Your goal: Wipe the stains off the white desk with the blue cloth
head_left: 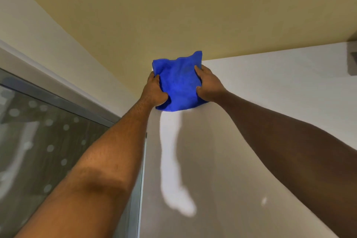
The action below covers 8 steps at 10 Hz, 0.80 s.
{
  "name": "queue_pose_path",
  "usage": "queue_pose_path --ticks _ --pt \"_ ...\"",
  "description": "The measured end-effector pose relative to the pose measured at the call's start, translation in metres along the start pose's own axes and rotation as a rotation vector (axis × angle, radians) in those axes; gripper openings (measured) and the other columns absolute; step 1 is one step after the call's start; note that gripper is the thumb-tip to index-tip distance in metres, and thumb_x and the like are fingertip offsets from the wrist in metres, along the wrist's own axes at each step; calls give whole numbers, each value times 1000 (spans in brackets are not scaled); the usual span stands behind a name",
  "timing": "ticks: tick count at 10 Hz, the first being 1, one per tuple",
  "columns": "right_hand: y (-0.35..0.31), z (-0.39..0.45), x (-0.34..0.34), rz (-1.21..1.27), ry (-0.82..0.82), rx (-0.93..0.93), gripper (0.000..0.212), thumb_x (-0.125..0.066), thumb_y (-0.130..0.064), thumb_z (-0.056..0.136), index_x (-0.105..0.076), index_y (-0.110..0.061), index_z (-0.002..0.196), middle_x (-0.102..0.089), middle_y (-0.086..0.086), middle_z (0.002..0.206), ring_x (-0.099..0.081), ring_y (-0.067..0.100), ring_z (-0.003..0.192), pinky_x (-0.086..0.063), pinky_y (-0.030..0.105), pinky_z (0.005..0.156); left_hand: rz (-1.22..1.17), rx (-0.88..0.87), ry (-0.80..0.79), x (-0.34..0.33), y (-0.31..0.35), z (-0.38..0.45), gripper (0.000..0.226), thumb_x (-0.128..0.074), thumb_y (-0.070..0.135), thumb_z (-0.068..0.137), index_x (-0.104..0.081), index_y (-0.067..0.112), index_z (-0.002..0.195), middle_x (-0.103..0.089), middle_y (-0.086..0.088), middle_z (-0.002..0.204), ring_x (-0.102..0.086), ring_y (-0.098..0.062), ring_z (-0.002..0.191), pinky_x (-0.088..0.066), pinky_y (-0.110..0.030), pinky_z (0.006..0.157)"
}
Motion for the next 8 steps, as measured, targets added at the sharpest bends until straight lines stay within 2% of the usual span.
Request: queue_pose_path --ticks 1,2,3,4,6,7,8 --pt "28 6 -20 -201 -72 -119 74 -54 -28 91 -13 -23 153 1 9 162 -22 35 142 -27 41 113 296 164 -160 -21 -19 4 88 -58 46 92 -9 15 158 6 -2 167 -18 -37 150 -27 -47 119" --pt "36 -18 -25 -352 85 5 75 -56 -45 90 -24 -14 151 -16 21 158 -29 37 140 -30 46 109 303 142 -96 -27 -16 -14 93 -41 69 91 -3 17 158 7 1 167 -3 -30 154 -15 -48 123" --pt "33 -39 -26 -351 130 60 72 -56 -45 90 -32 -7 147 -29 25 153 -37 39 135 -33 46 106 291 119 -111 -30 -9 -36 93 -38 72 91 -4 17 158 5 2 168 -1 -27 154 -13 -47 122" --pt "27 -56 -23 -324 108 45 73 -53 -49 91 -32 -8 147 -33 22 152 -38 35 134 -32 43 108 290 88 -117 -29 1 -60 90 -36 70 93 -6 17 158 5 3 168 0 -24 155 -12 -45 123" --pt "-31 -102 26 -288 177 131 79 -52 -49 90 -22 -7 149 -49 15 139 -48 32 123 -38 44 102 266 -5 -67 11 46 -113 76 -25 63 99 -13 16 158 4 2 168 0 -23 155 -7 -45 123" --pt "-81 -129 69 -229 298 191 82 -52 -50 90 -14 -12 152 -48 15 140 -44 33 127 -34 45 107 283 -75 12 62 75 -144 74 -21 61 100 -14 16 158 2 1 168 -1 -23 155 -7 -45 123" --pt "-127 -150 109 -297 342 213 83 -47 -54 91 -8 -15 153 -39 15 148 -34 33 137 -25 47 114 296 -147 115 121 101 -173 75 -18 63 100 -11 17 158 2 2 168 -1 -24 155 -5 -45 123"
Point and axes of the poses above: each hand's wrist, its own z-axis towards the middle knuckle, its own x-axis out of the back of the hand, y = z × x, the point moved 5 cm from there along z, towards the middle knuckle
